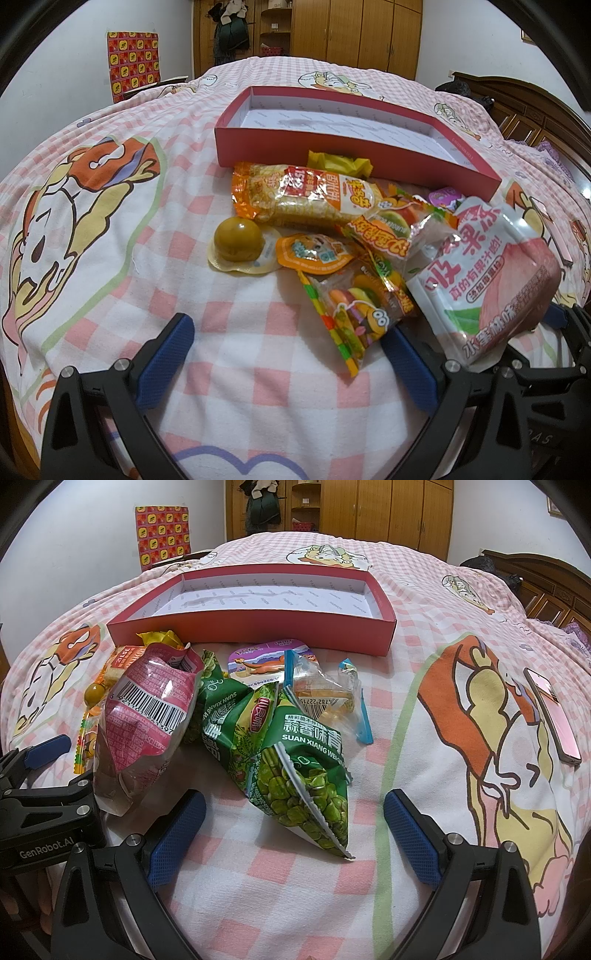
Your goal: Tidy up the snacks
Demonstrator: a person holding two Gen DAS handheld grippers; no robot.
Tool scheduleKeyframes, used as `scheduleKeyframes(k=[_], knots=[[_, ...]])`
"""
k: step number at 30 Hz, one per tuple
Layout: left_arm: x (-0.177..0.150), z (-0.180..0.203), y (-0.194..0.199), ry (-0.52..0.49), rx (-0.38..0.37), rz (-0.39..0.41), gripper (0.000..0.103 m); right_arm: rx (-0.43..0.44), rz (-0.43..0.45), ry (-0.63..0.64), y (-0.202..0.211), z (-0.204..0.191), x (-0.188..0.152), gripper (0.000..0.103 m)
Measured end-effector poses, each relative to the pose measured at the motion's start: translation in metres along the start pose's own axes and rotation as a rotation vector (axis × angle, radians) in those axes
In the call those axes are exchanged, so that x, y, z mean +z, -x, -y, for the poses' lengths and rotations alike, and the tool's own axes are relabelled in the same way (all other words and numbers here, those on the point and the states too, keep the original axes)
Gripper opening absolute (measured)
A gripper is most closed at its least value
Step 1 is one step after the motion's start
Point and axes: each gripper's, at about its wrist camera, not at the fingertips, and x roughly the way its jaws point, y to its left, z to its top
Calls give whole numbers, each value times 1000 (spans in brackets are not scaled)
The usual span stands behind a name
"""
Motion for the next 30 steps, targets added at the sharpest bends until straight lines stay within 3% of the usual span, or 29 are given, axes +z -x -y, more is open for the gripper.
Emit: scheduleKeyframes(k=[15,30], knots=[[2,0,0,-2,-4,-1,103,5,1,-1,-2,-1,2,99],[6,-5,33,-16,-61,16,102,94,18,-14,25,15,4,99]])
